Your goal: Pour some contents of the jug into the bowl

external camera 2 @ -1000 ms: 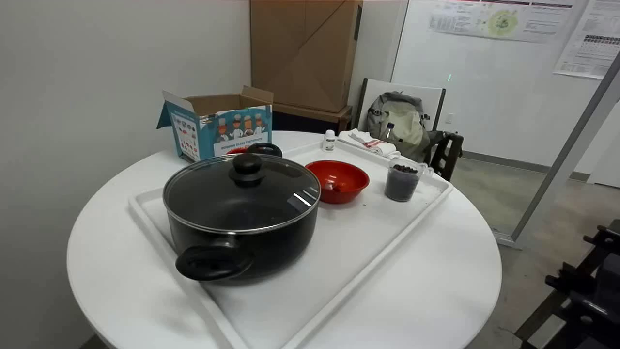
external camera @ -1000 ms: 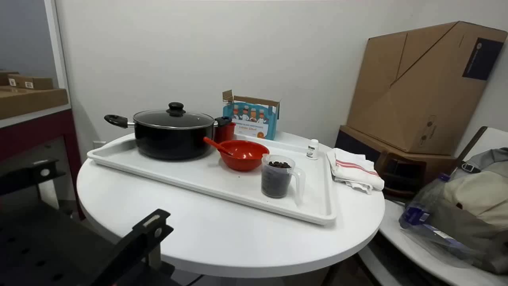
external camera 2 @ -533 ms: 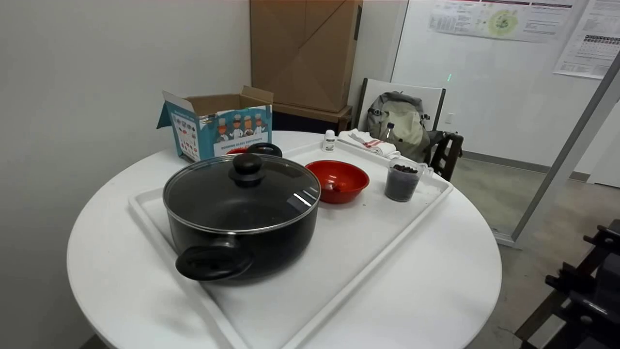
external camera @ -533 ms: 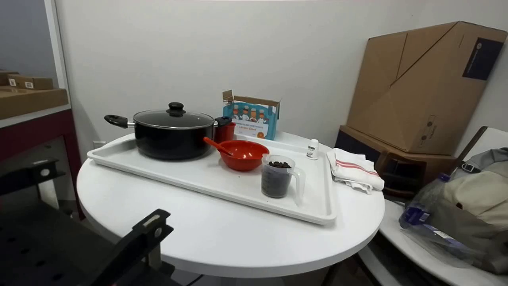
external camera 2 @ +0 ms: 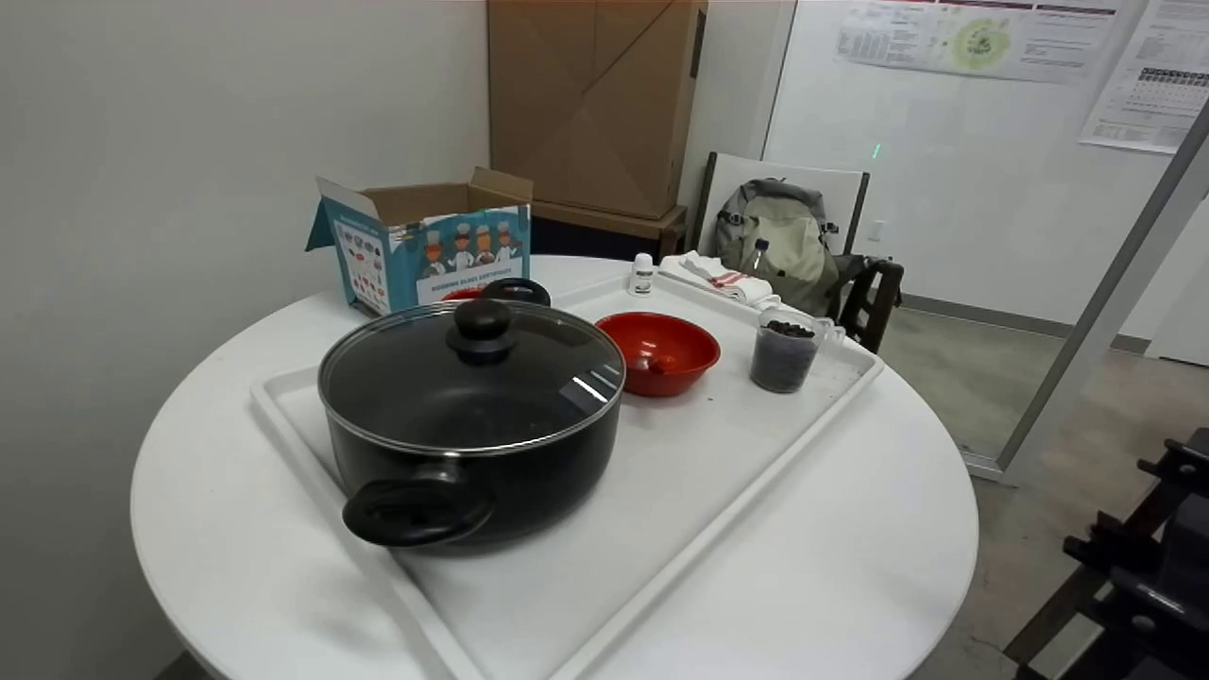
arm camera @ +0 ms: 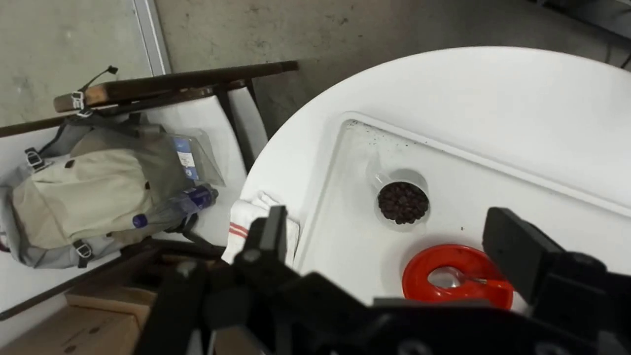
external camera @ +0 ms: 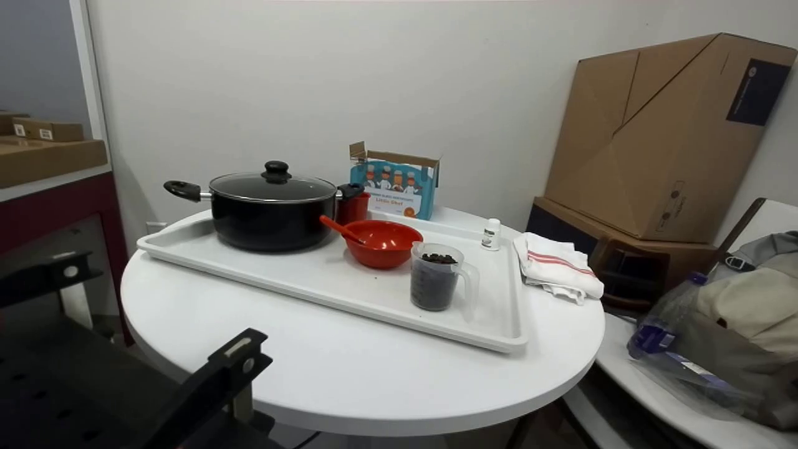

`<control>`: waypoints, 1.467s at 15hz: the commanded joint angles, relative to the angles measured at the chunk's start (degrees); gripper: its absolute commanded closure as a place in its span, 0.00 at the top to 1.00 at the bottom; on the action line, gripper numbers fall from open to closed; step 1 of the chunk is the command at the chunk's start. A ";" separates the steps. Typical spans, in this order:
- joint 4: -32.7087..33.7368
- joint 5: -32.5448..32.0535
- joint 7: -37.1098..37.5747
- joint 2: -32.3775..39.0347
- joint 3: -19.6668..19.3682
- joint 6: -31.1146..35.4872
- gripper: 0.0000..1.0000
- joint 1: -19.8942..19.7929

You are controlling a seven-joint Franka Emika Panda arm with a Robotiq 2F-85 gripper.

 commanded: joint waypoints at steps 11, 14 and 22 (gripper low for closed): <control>24.84 4.24 -23.30 32.98 -3.37 2.15 1.00 0.05; 27.55 6.53 -23.21 38.27 -2.16 2.48 1.00 -0.49; 29.80 1.48 -21.78 49.38 -0.35 3.00 1.00 -0.74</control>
